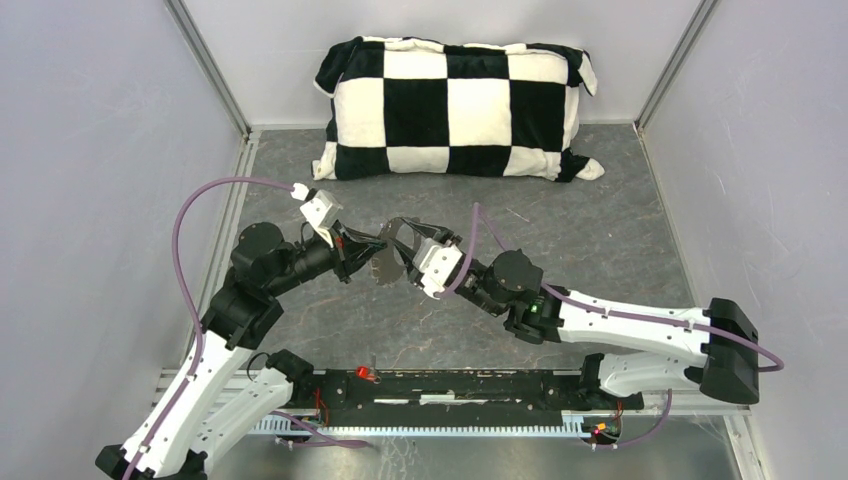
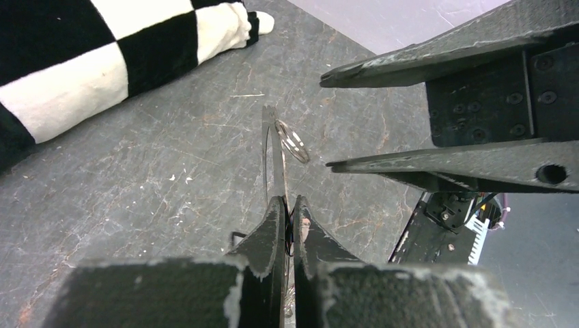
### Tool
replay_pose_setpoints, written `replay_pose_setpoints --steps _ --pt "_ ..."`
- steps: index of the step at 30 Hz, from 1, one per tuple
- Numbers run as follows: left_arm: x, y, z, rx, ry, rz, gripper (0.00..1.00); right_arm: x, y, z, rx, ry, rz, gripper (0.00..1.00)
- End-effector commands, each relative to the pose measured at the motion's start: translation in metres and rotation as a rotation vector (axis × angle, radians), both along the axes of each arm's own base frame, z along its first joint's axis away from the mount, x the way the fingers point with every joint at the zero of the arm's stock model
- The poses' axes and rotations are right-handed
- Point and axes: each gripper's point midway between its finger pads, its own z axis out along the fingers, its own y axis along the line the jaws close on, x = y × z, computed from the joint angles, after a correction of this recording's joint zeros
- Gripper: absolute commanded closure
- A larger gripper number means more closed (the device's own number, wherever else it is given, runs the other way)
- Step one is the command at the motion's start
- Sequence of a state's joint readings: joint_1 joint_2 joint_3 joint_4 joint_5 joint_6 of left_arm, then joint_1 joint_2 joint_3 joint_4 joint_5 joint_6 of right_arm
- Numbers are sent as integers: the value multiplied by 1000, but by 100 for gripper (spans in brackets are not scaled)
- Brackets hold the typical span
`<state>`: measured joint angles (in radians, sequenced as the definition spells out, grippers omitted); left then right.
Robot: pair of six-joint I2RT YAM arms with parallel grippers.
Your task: Put the keys on the keyring
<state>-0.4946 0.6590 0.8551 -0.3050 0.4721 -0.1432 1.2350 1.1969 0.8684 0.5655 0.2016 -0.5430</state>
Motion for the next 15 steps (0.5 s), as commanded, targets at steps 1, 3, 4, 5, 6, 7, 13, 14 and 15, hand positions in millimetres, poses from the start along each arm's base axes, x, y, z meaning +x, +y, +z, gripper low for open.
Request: replay_pose_setpoints --steps 1,3,4,5,6,7,13,14,15 --pt "-2 0 16 -73 9 15 98 2 5 25 72 -56 -15 54" --pt "-3 0 17 -78 13 16 98 0 9 27 76 -63 5 54" --pt "-3 0 18 -81 14 17 98 -1 10 27 75 -64 11 54" --pt "-3 0 19 -82 12 17 98 -1 12 27 74 -65 12 53" --pt "-4 0 21 -84 10 16 98 1 14 26 73 -62 9 53" --pt "-4 1 21 -84 9 17 98 1 14 27 74 -63 7 53" --pt "-7 2 21 -86 11 16 98 2 18 28 101 -66 9 55" --pt "-7 2 21 -86 11 17 98 3 19 28 103 -64 3 56" --pt "-7 2 22 -87 9 15 98 3 19 28 106 -66 0 56"
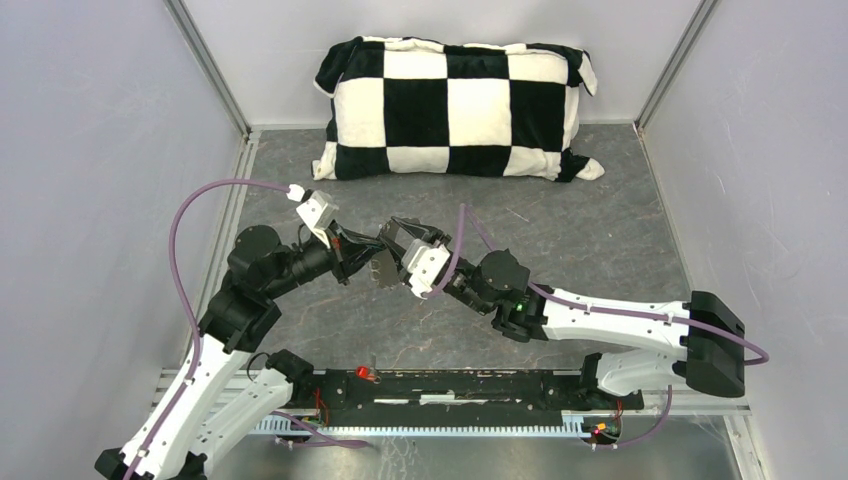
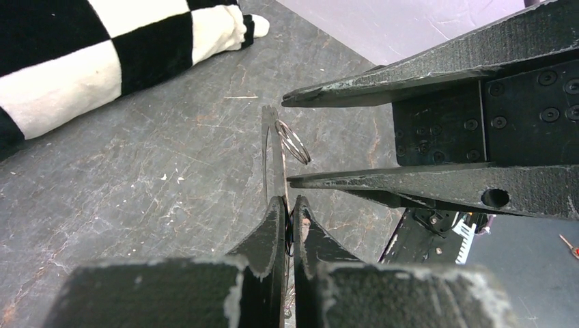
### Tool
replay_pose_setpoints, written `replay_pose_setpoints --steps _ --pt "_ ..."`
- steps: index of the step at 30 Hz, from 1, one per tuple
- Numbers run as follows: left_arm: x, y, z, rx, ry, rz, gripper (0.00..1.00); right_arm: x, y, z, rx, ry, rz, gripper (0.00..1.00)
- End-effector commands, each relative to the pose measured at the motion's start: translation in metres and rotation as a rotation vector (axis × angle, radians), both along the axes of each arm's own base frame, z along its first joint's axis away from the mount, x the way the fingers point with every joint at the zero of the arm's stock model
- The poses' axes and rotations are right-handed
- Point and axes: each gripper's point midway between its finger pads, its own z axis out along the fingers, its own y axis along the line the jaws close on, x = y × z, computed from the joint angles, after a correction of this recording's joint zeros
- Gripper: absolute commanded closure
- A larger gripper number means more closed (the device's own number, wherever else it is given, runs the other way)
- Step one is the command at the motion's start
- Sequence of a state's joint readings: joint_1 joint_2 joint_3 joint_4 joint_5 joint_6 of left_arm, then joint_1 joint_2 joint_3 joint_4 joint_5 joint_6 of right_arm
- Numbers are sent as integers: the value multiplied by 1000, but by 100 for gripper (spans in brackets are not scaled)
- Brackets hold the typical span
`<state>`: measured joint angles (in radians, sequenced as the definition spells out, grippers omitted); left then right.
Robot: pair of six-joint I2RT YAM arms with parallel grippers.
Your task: Put the keys on the keyring
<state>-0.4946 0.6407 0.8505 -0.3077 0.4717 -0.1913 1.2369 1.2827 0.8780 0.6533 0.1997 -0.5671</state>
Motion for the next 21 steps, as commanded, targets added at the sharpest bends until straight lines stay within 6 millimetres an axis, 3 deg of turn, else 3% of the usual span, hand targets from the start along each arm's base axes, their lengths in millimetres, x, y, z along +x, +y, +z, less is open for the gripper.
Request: replay_pose_setpoints --steps 1,14,21 --pt "-3 1 21 -55 -22 10 98 -2 1 37 109 -43 0 57" --pt "-6 2 25 -53 -43 -3 98 0 9 40 128 -50 4 62" --pt "-10 2 25 -51 -54 -16 98 5 4 44 167 -37 -30 77"
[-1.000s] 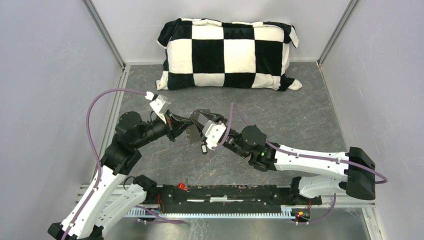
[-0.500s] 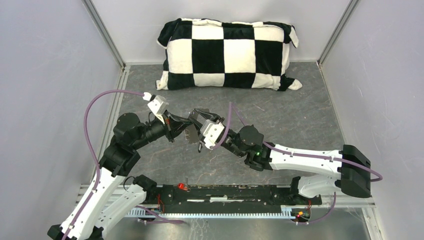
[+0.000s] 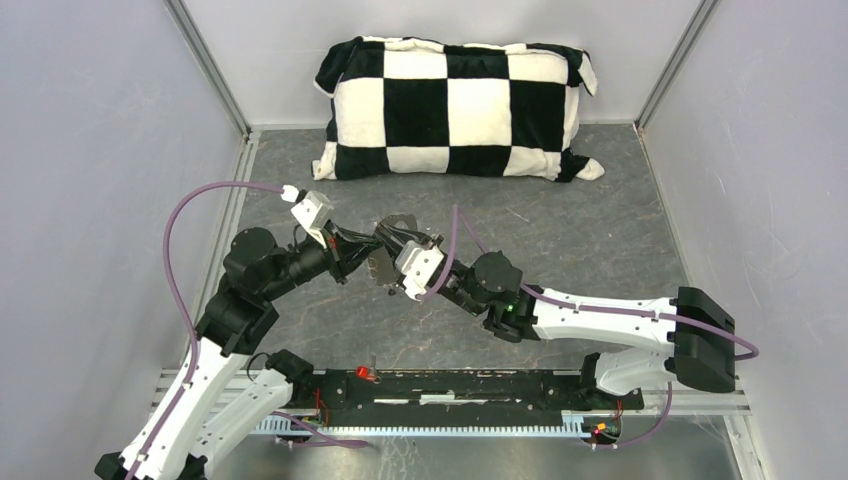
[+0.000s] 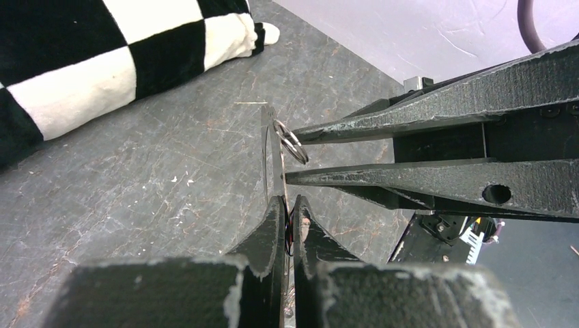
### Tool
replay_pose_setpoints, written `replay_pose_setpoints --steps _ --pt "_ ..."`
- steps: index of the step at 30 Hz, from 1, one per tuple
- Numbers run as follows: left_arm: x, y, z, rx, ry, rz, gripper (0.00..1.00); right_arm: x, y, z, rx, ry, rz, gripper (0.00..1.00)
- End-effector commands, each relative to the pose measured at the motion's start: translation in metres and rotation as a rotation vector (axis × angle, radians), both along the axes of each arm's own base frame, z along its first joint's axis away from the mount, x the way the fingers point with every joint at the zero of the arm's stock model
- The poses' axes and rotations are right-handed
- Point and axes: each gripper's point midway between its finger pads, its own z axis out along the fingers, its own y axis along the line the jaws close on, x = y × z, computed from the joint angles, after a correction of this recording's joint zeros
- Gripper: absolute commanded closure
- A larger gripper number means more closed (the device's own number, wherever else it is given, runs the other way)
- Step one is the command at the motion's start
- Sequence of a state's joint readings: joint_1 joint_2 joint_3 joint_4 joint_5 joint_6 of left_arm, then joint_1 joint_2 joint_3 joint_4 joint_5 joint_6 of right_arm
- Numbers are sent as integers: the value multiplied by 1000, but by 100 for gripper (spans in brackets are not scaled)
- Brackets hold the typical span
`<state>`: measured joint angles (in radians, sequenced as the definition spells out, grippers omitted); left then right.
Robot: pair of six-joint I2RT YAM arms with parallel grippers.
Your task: Put the keys on the keyring
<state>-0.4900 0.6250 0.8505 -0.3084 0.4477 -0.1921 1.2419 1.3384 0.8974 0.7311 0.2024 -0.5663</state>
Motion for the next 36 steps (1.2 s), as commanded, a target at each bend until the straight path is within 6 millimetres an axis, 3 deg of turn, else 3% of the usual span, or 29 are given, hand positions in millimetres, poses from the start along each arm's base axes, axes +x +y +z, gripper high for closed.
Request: replay_pose_setpoints --steps 1,14,17,23,29,36 --pt "-12 -3 23 -45 -47 -46 98 4 -8 40 136 -19 -37 79" --pt "-13 -2 18 -33 -47 -48 98 7 -32 46 194 -10 -98 93" --pt "-12 -1 18 -29 -50 -45 98 7 -31 46 183 -4 -94 99" --pt "-10 0 19 -7 -83 -39 98 6 -29 43 150 47 -83 99" --pt "0 11 19 121 -253 -13 98 13 -22 40 71 134 -111 99" --pt "19 25 19 295 -440 49 98 32 -10 20 -74 282 -220 99"
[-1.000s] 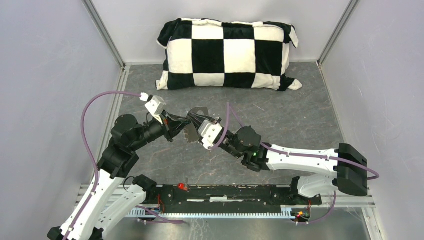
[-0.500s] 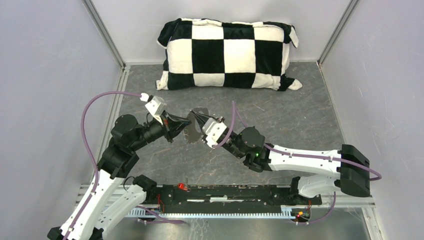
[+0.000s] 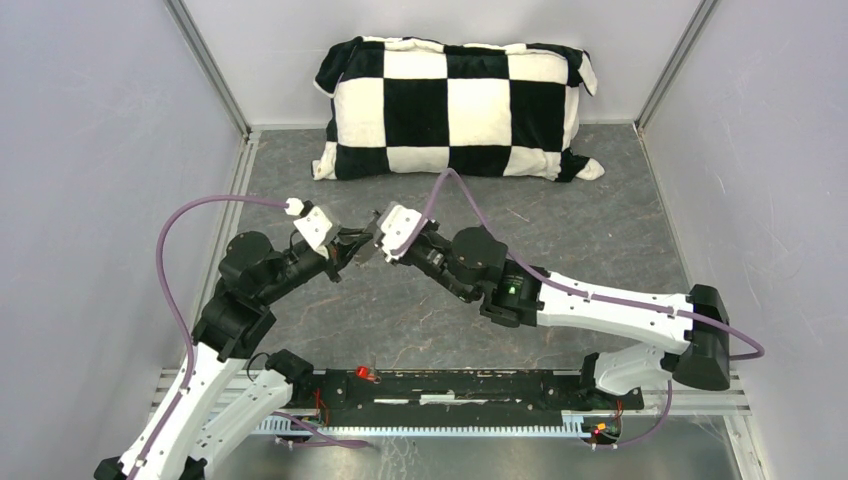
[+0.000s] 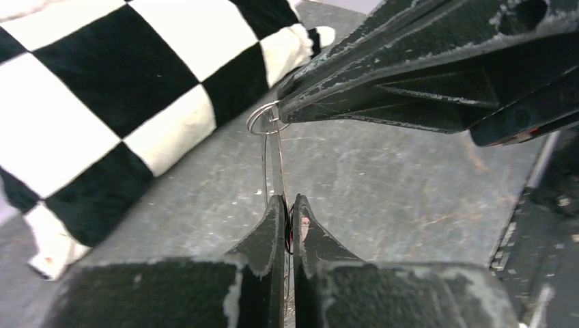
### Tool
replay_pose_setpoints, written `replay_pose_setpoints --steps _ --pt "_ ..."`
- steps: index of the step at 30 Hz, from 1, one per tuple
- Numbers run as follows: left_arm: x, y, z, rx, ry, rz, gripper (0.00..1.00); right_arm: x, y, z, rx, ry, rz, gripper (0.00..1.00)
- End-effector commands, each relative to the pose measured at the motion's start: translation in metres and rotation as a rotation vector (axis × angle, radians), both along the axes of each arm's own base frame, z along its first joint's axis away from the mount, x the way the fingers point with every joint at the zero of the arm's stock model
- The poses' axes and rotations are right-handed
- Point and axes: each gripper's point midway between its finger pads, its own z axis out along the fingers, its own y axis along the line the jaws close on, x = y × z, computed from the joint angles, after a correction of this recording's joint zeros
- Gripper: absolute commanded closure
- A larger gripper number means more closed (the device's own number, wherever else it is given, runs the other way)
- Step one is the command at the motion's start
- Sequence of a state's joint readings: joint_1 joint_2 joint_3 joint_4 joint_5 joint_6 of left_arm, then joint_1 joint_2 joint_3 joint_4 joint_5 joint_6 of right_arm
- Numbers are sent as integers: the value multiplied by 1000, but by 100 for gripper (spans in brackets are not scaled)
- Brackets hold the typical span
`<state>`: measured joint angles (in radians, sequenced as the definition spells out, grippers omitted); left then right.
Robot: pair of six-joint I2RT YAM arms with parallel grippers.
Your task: Put the keys on the keyring
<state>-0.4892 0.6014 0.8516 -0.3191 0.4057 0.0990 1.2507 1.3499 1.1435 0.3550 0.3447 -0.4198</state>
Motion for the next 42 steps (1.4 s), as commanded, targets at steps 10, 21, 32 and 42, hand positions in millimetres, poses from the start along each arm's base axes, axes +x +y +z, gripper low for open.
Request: replay_pose_setpoints --steps 10,21,32,42 --pt "32 29 5 235 -218 146 98 17 -2 -19 -127 194 -123 100" --pt "36 31 3 257 -228 158 98 17 -8 -34 -122 279 -170 99" --pt "13 12 -19 324 -237 -43 70 5 17 -35 -295 424 -76 99" --pt "-23 10 -13 288 -239 -149 31 -16 0 -58 -469 551 13 100"
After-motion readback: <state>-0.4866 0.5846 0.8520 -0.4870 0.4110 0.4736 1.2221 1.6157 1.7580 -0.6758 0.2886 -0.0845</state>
